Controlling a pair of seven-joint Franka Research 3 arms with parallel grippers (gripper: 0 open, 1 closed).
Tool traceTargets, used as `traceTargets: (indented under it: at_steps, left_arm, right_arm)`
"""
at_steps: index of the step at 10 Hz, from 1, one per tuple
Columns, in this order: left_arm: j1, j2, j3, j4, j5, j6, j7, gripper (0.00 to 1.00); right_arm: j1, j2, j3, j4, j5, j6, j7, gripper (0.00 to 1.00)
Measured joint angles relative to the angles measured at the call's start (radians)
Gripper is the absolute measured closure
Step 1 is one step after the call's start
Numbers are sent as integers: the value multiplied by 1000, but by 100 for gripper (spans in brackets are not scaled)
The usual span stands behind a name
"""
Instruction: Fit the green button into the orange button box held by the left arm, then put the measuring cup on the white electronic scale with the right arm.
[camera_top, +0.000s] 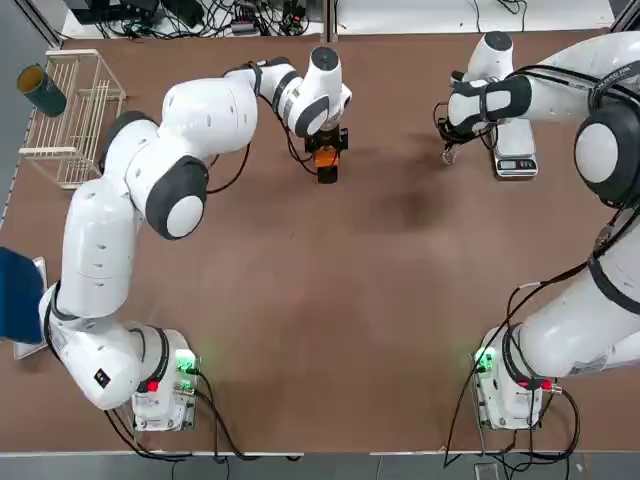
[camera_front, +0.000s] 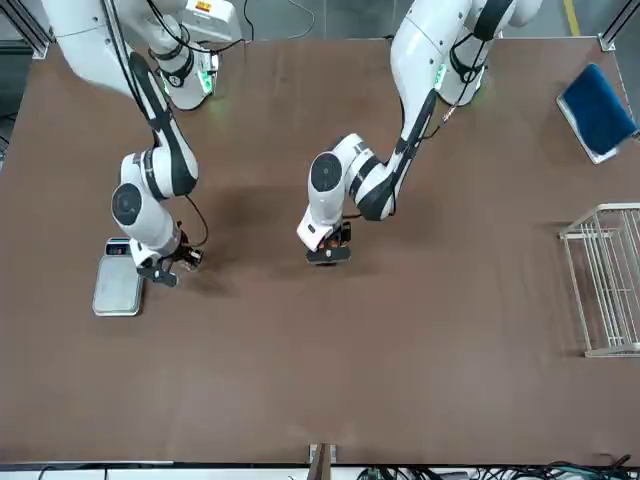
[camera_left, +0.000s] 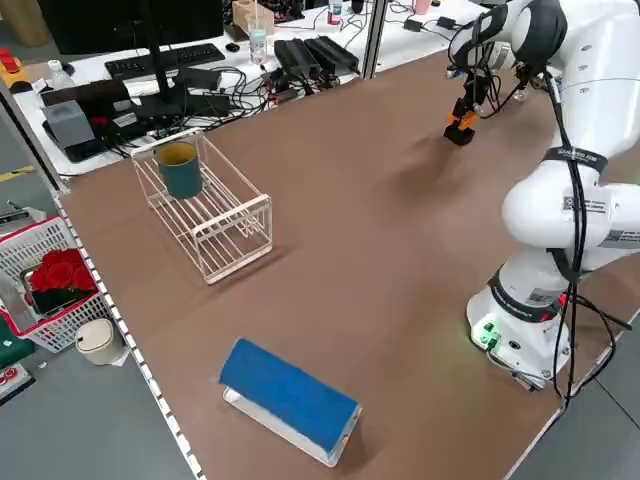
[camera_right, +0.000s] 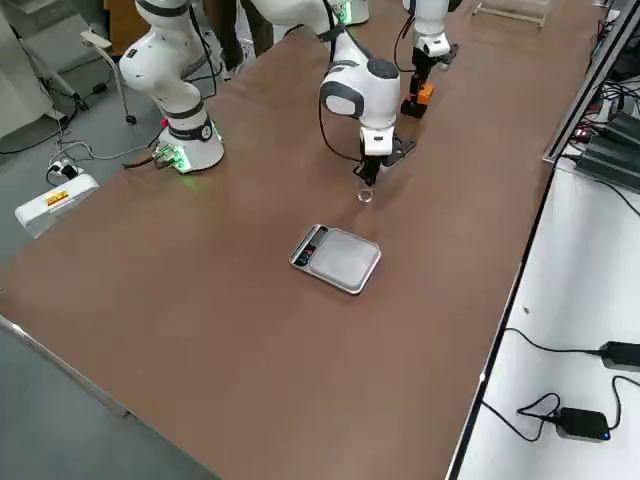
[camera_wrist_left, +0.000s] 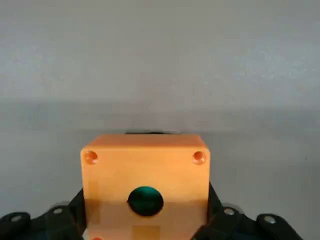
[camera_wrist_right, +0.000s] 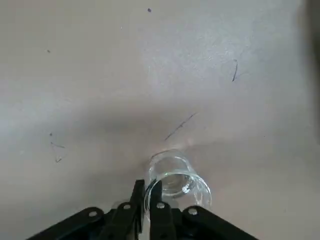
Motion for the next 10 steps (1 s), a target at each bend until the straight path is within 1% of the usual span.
traceTargets:
  at_steps: [1, 4, 6, 7, 9, 10]
  left_arm:
    - [0, 0, 0, 0, 0, 0, 0, 14]
    - [0, 0, 0, 0, 0, 0, 0, 14]
    - [0, 0, 0, 0, 0, 0, 0, 14]
    - [0, 0, 0, 0, 0, 0, 0, 14]
    - [0, 0, -1, 0, 0, 0, -3, 14]
    - [0, 0, -1, 0, 0, 0, -6, 14]
  right_arm:
    - [0, 0, 0, 5, 0, -11, 0, 92]
    - [6, 0, 5, 43, 0, -94, 22, 93]
    - [8, -3, 6, 60, 0, -106, 22, 93]
    - [7, -12, 6, 67, -1, -114, 22, 93]
    - [6, -54, 1, 82, -8, -150, -7, 93]
    - [3, -77, -19, 85, -10, -159, -64, 93]
